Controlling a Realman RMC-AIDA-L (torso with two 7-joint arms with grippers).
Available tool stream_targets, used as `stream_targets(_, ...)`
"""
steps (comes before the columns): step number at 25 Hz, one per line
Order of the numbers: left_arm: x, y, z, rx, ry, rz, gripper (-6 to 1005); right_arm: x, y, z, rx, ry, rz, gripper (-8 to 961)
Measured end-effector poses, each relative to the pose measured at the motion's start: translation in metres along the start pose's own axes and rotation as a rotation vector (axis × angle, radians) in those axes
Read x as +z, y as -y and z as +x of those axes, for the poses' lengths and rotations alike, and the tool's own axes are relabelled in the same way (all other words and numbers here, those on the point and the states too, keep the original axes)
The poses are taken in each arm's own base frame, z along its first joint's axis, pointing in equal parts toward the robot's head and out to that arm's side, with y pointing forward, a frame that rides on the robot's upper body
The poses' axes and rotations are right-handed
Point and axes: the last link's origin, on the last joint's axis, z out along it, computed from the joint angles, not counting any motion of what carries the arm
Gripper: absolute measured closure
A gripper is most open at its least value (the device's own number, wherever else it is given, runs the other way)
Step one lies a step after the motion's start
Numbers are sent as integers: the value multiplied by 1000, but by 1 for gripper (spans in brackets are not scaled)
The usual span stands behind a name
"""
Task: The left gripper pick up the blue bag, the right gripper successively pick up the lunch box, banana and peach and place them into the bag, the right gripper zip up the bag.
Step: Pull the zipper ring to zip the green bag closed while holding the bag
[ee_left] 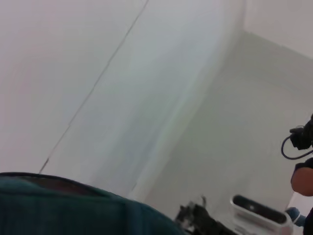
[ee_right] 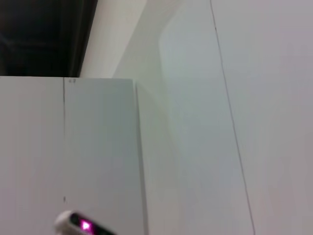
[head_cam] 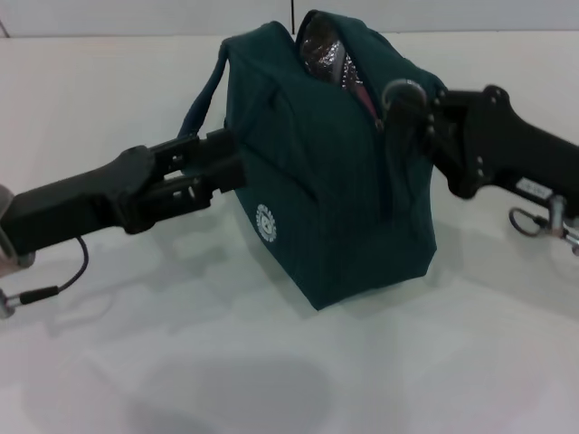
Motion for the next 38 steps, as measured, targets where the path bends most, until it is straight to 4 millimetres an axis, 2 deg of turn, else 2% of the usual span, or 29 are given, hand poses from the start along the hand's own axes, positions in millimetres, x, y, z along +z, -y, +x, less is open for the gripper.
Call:
stream_targets(5,-8,-3,-8,53,-40,33,259,17,8,-4,8,-6,-12,945)
stream_targets(8,-14,-3,-12,69,-82,71,266,31,8,-3,8,-36,-58,945)
stream_targets(17,-13,5,-31,78,-104,156,288,62,0,3,15,-109,-167,946)
stream_targets(25,-13,10,-39,122,-76,205,306,64,3,3,5,-111,-150,945)
stream_targets(36,3,17,-42,134,-55,193,332,65,4,5,3,-124,-143,946)
stream_targets(38,4,18,-42,142,-52,196,416,65,4,5,3,-124,-142,946)
